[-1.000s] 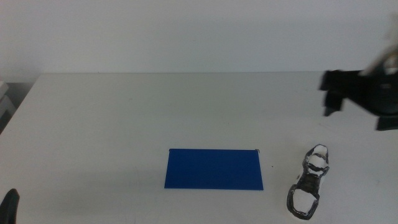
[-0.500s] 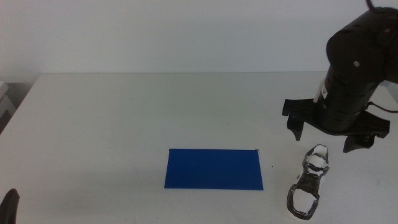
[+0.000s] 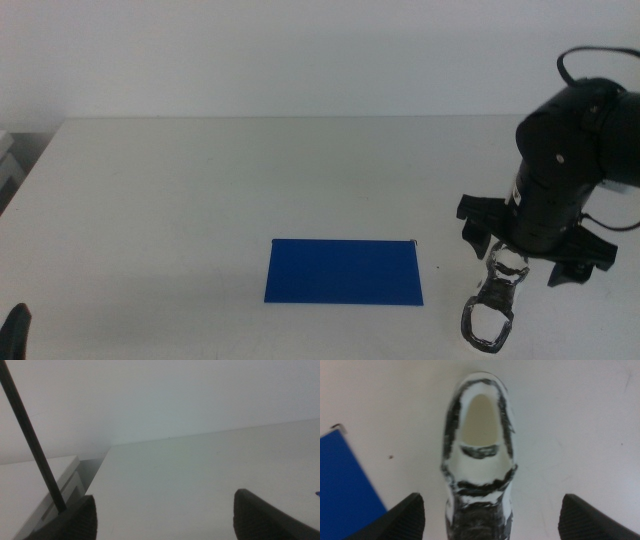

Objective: Use one arm to grab the shoe from the table and place it on the mat.

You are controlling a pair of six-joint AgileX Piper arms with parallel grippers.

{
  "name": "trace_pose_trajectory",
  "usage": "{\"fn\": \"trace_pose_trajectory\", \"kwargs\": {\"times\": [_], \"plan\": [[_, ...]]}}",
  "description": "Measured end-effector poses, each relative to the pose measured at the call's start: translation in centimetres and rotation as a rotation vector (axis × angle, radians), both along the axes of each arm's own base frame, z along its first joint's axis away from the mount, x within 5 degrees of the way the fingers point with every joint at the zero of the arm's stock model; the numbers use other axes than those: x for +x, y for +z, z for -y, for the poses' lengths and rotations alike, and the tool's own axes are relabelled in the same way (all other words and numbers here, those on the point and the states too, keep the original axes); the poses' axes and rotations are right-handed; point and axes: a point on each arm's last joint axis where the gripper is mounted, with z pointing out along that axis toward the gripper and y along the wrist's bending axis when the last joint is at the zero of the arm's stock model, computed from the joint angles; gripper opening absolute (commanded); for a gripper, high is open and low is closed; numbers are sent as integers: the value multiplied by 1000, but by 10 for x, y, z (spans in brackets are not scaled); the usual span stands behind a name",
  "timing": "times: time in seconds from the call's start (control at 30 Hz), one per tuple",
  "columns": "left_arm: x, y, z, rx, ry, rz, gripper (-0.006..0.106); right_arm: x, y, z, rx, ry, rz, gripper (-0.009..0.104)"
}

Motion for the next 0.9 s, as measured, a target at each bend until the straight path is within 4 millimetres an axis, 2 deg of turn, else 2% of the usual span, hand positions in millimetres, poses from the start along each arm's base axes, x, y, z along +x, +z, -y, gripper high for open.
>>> {"fn": "trace_pose_trajectory", "kwargs": {"times": [0.17, 0.37, 0.67, 0.9], "plan": [[0, 0, 0, 0, 0, 0, 94, -3, -10, 4, 5, -44, 2, 92], [0, 0, 0, 0, 0, 0, 94, -2, -14, 8, 3, -104, 24, 92], [0, 0, 0, 0, 0, 0, 94, 0, -17, 7, 11, -101, 36, 92], [0, 0, 0, 0, 0, 0, 94, 6, -38, 4, -10, -111, -15, 92]]}}
